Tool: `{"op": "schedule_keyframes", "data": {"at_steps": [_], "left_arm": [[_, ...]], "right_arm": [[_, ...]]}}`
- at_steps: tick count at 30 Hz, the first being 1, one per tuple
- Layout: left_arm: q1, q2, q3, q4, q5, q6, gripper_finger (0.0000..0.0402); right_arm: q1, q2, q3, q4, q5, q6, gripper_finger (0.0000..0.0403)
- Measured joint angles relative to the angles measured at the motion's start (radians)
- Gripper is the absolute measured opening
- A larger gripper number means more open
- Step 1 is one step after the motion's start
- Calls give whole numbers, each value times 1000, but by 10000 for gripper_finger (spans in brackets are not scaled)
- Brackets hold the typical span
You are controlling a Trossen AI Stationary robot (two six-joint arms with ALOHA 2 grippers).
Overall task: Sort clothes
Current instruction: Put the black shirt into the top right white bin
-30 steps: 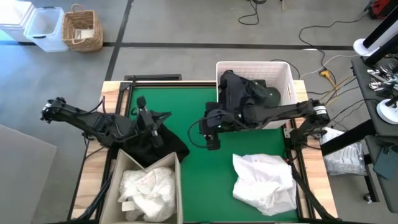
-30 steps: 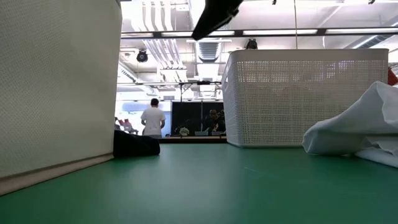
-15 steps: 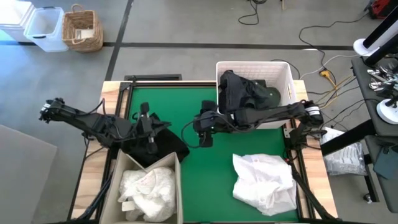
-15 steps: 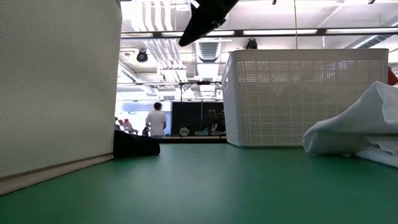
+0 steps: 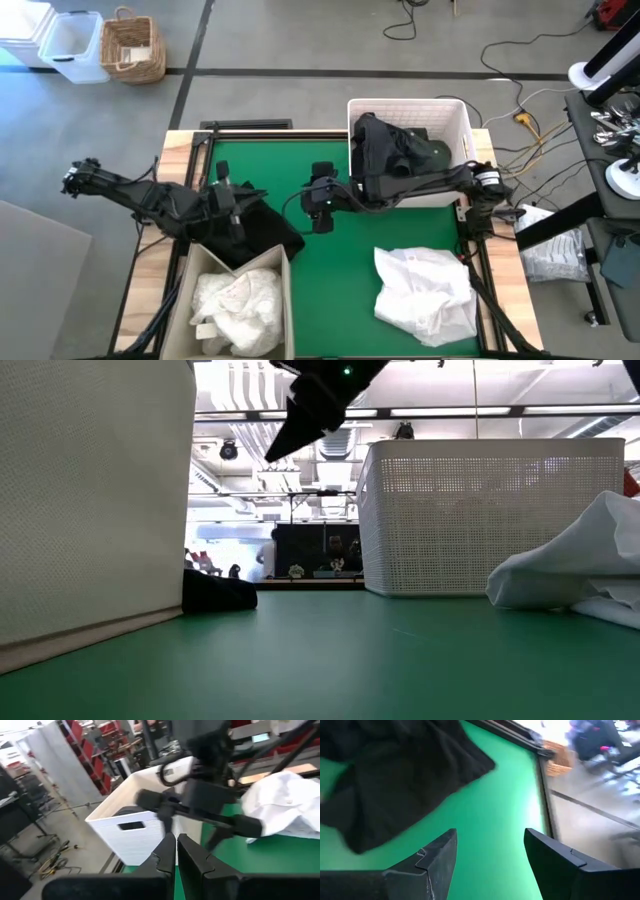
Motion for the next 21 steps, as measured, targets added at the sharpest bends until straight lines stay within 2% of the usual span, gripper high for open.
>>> {"op": "schedule_keyframes", "data": {"at_steps": [5, 21], "left_arm": [[0, -58, -27, 2, -37, -3, 0], [0, -112, -57, 7, -35, 15, 0]], "right_arm": [[-6, 17, 0, 16, -175, 11, 221], [-3, 90, 0, 10, -240, 20, 221]]}}
